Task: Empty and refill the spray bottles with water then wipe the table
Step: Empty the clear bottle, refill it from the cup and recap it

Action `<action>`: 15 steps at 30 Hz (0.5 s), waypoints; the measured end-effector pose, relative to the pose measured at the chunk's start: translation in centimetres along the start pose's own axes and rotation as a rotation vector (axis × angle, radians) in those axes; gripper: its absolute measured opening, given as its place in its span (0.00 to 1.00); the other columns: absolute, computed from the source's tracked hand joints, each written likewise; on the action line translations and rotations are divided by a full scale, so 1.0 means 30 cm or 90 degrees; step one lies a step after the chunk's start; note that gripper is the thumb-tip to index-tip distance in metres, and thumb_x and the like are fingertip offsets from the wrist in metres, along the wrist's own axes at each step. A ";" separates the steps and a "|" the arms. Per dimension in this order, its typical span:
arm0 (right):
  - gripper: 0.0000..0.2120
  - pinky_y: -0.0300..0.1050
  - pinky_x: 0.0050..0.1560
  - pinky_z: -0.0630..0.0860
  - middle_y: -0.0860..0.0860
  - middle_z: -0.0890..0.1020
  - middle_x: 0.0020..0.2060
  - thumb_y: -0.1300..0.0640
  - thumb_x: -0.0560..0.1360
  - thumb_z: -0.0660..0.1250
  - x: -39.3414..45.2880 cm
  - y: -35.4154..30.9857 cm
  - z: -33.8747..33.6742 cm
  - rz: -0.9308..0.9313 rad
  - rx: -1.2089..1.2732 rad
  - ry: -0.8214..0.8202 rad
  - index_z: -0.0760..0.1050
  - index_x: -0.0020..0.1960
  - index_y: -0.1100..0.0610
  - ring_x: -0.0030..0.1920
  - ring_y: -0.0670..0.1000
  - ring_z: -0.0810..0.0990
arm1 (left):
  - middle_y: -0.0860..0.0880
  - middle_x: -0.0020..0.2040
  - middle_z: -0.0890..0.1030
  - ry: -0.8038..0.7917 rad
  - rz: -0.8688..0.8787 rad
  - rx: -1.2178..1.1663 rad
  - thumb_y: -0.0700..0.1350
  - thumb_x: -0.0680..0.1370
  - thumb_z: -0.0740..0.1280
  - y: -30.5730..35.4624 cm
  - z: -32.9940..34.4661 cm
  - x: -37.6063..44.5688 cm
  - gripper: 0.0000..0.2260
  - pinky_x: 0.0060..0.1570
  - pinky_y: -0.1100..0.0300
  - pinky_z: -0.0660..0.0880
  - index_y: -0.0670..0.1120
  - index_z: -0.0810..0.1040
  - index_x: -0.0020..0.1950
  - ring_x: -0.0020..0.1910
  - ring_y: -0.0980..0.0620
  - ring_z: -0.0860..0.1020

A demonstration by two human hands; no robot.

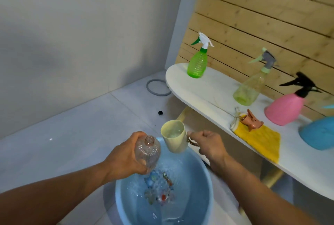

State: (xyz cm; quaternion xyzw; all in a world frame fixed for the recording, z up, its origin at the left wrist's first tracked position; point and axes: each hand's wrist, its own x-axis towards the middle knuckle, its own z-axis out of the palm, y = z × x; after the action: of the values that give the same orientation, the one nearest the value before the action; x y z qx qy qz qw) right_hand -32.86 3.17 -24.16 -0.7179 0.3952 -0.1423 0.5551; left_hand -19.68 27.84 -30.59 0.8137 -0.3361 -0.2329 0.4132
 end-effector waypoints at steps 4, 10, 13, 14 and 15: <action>0.14 0.40 0.33 0.70 0.48 0.81 0.32 0.50 0.71 0.78 -0.068 -0.127 -0.050 -0.066 -0.015 -0.009 0.76 0.38 0.56 0.32 0.45 0.75 | 0.59 0.61 0.80 -0.004 0.011 -0.006 0.58 0.55 0.83 0.027 -0.006 0.000 0.46 0.60 0.50 0.79 0.64 0.66 0.69 0.59 0.54 0.81; 0.16 0.38 0.29 0.67 0.52 0.81 0.32 0.50 0.70 0.79 -0.122 -0.215 -0.112 -0.148 -0.036 -0.003 0.79 0.39 0.61 0.29 0.46 0.70 | 0.61 0.59 0.80 -0.008 0.022 0.002 0.60 0.55 0.84 0.056 0.007 0.003 0.46 0.58 0.53 0.79 0.69 0.64 0.67 0.57 0.56 0.81; 0.17 0.37 0.28 0.67 0.50 0.81 0.31 0.50 0.70 0.79 -0.128 -0.222 -0.119 -0.176 -0.049 0.001 0.79 0.39 0.63 0.27 0.44 0.69 | 0.62 0.57 0.80 -0.008 0.031 0.016 0.62 0.54 0.84 0.067 0.015 0.004 0.47 0.57 0.57 0.79 0.71 0.63 0.67 0.56 0.57 0.80; 0.18 0.38 0.29 0.67 0.51 0.80 0.31 0.50 0.70 0.80 -0.128 -0.223 -0.121 -0.185 -0.054 0.004 0.79 0.40 0.64 0.29 0.46 0.69 | 0.62 0.57 0.80 -0.007 0.037 0.022 0.63 0.54 0.84 0.070 0.017 0.005 0.47 0.57 0.58 0.79 0.71 0.63 0.66 0.56 0.58 0.80; 0.18 0.40 0.30 0.67 0.51 0.79 0.31 0.49 0.69 0.80 -0.128 -0.223 -0.123 -0.195 -0.057 0.008 0.79 0.40 0.64 0.30 0.47 0.69 | 0.62 0.57 0.80 -0.005 0.044 0.030 0.64 0.53 0.84 0.073 0.019 0.008 0.47 0.56 0.59 0.79 0.71 0.63 0.66 0.56 0.58 0.80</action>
State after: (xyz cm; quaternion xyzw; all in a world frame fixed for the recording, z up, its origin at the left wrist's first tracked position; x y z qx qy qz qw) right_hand -34.98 3.90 -15.92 -0.7930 0.2906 -0.2115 0.4920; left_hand -20.68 26.43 -29.13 0.8102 -0.3706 -0.2140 0.4005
